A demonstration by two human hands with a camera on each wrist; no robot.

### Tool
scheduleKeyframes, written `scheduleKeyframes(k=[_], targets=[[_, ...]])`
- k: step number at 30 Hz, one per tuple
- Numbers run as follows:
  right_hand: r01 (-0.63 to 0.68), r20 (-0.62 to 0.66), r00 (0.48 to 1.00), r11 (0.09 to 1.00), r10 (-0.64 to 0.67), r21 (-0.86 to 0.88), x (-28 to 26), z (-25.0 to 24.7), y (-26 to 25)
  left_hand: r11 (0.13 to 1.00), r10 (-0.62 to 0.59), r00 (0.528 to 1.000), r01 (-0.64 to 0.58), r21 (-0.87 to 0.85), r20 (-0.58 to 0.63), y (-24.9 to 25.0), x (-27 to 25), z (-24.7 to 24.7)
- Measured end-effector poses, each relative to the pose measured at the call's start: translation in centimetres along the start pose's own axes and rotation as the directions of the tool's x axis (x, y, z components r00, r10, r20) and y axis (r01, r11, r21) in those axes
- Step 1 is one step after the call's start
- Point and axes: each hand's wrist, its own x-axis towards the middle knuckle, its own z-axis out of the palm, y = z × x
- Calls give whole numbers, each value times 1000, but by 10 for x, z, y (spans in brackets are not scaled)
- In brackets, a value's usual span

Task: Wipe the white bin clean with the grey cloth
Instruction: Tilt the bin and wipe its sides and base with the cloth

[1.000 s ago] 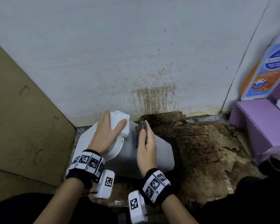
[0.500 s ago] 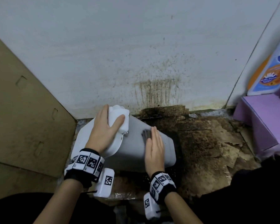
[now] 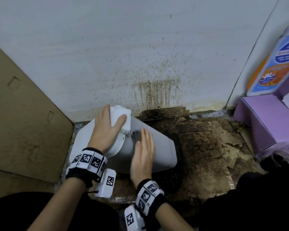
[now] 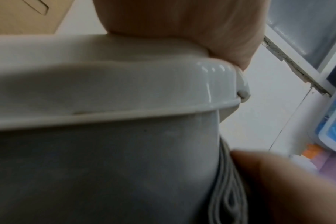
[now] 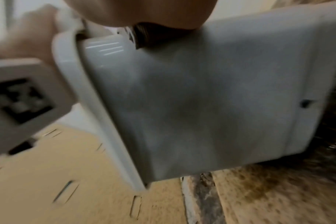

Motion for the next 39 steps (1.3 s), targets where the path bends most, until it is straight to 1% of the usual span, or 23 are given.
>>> scheduleKeyframes(k=[2, 4, 7, 8, 10, 12, 14, 17, 19, 21, 26, 30, 33, 36, 39], targets=[[93, 29, 995, 996, -92, -13, -9, 7, -12, 1000, -3, 1000, 3, 5, 6, -1, -1, 0], [149, 54, 988, 988, -146, -47, -12, 5, -10, 1000, -13, 1000, 13, -1, 8, -4, -1, -2], [277, 143, 957, 941, -252, -196, -13, -7, 16, 999, -32, 999, 32, -34, 16, -6, -1, -4], [311, 177, 946, 916, -272, -253, -14, -12, 27, 998, -40, 999, 41, -48, 19, -7, -1, -4], [335, 204, 938, 884, -280, -326, -17, -21, 50, 996, -48, 999, 50, -71, 20, -9, -2, -6], [310, 173, 949, 884, -265, -348, -18, -28, 70, 995, -52, 998, 53, -86, 22, -11, -3, -9], [250, 112, 968, 907, -224, -340, -17, -31, 86, 994, -52, 998, 54, -94, 26, -12, -3, -10], [87, -1, 996, 956, -91, -281, -17, -30, 105, 995, -49, 998, 51, -80, 31, -12, -3, -10], [-21, -83, 997, 969, 1, -246, -16, -30, 114, 996, -40, 999, 43, -78, 32, -11, -3, -9], [-100, -128, 989, 975, 76, -197, -14, -30, 116, 997, -33, 999, 35, -72, 32, -9, -3, -7], [-190, -141, 974, 977, 176, -93, -11, -22, 101, 998, -35, 999, 36, -60, 23, -10, -3, -8], [-193, -157, 971, 978, 180, -74, -9, -11, 83, 999, -29, 999, 30, -44, 15, -12, -2, -8], [-147, -142, 981, 985, 133, -89, -6, -4, 58, 999, -17, 1000, 18, -28, 17, -11, -1, -8], [-43, -51, 998, 996, 39, -84, -2, 4, 20, 1000, -5, 1000, 6, -28, 18, -11, -2, -7], [74, 75, 995, 994, -69, -75, 4, 8, -7, 1000, -5, 1000, 5, -31, 7, -12, -2, -7]])
